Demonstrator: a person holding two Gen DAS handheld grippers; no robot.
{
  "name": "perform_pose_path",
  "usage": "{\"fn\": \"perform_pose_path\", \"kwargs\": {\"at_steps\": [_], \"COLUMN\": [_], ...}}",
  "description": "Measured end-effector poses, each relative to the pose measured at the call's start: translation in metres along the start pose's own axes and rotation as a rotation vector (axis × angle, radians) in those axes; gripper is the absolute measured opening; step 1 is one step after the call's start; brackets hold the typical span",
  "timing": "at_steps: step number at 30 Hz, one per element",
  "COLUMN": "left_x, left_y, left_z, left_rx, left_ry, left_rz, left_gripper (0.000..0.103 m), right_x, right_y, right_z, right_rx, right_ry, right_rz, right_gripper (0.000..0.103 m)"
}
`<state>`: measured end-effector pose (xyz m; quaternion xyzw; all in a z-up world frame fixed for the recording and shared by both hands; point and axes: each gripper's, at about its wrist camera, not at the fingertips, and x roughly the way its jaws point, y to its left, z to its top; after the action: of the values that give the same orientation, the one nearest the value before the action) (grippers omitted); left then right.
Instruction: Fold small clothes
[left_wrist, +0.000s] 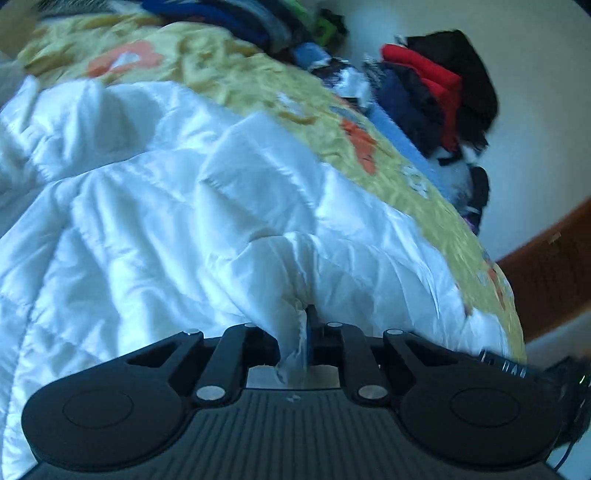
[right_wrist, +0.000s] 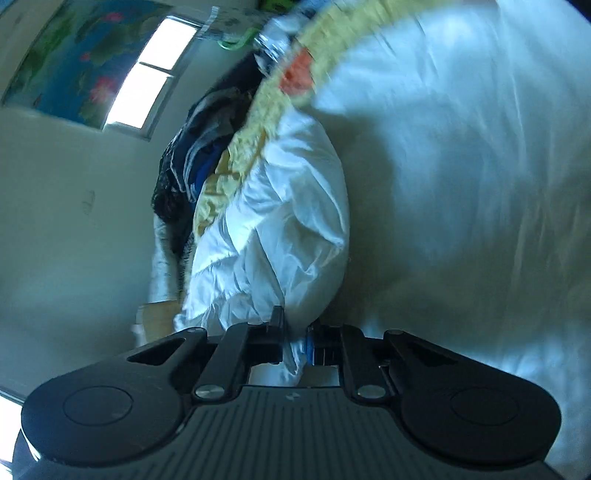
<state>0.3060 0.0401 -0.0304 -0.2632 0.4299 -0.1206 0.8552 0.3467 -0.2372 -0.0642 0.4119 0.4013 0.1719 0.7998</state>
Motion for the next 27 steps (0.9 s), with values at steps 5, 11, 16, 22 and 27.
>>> {"fn": "perform_pose_path", "kwargs": {"at_steps": [5,11,16,22,27], "left_x": [0.019,-0.019,-0.075,-0.02,0.043], "left_y": [-0.011,-0.01,-0.023,-0.052,-0.047], "left_z": [-0.014,-0.015,-0.024,-0.027,-0.045], "left_rx": [0.098,0.152,0.339,0.461,0.561], "left_ry": [0.042,0.044,-0.267,-0.256,-0.155], "left_rz": [0.091,0.074,0.279,0.13,0.229], "left_gripper": [0.012,0.047,0.084,0.084,0.091], "right_x": [-0.022,-0.033,-0.061,0.016,0.093], "right_y": [-0.006,-0.016,0.005,0.039,0.028], "right_z": [0.018,0.014,0.031,0.066,0.077], "right_rx": [-0.057,-0.056,-0.113,-0.129,-0.15], "right_ry": [-0.063,-0.065,-0.251,-0.104,0.017], "right_rz": [-0.096,-0.135,-0.078,0.021,-0.111], "right_gripper": [0.013,0.03,0.07,0.077,0.076]}}
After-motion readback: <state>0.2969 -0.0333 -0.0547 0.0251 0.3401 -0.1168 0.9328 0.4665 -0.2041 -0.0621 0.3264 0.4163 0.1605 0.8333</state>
